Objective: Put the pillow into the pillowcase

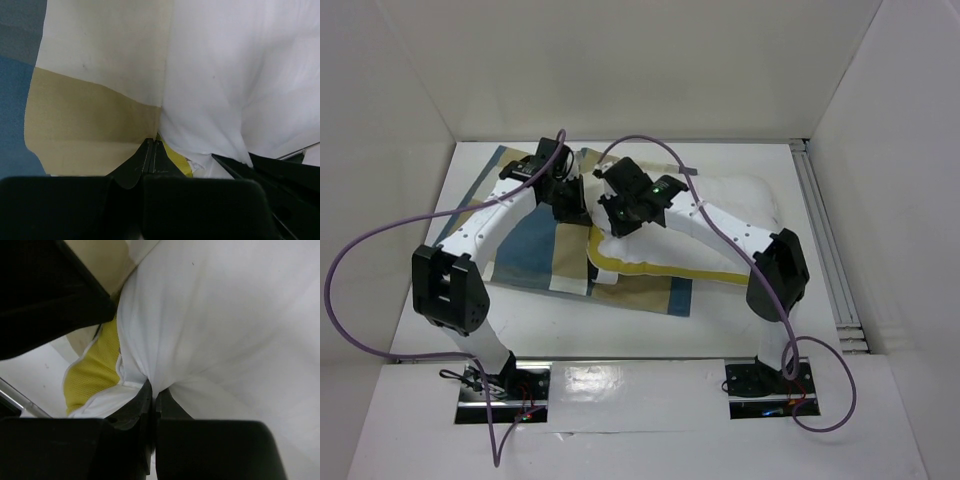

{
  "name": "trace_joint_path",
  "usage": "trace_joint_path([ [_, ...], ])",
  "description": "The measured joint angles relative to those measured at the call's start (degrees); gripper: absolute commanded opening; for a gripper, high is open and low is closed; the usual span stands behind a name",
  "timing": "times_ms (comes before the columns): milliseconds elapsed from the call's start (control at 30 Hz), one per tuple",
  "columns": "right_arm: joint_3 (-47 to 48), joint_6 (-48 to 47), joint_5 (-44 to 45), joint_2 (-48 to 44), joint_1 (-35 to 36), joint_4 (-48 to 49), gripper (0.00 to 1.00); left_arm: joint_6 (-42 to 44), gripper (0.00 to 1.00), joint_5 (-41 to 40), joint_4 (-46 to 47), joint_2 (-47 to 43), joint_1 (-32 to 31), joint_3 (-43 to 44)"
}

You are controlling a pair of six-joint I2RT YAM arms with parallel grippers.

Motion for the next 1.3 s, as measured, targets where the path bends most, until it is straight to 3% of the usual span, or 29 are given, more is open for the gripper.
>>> trace_joint_path([
  [800, 12.15, 12.79, 2.05, 16.02, -7.23, 1.64, 0.0, 1.42, 0.0, 1.88, -3.13, -1.97, 0.0, -0.66],
  [900, 10.58, 12.76, 1.42, 15.63, -7.37, 3.15, 0.0, 0.85, 0.29, 1.88, -2.01, -1.03, 0.98, -0.7],
  [933, 9.79, 12.76, 1.03, 15.52, -7.39, 3.72, 0.0, 0.63, 0.58, 1.6, -1.14, -0.22, 1.53, -0.63],
  [1033, 8.17, 12.76, 0.17, 15.41, -7.43, 5.03, 0.0, -0.94, 0.82, -0.26, 1.77, 4.07, 2.62, 0.83],
  [1200, 8.02, 12.76, -0.7, 14.93, -7.8, 5.25, 0.0, -1.95, 0.86, -2.89, 7.08, 9.2, 2.75, 1.66],
  [1300, 8.02, 12.79, -0.94, 14.88, -7.89, 5.22, 0.0, -1.88, 0.79, -4.33, 9.07, 11.15, 2.25, 2.01],
])
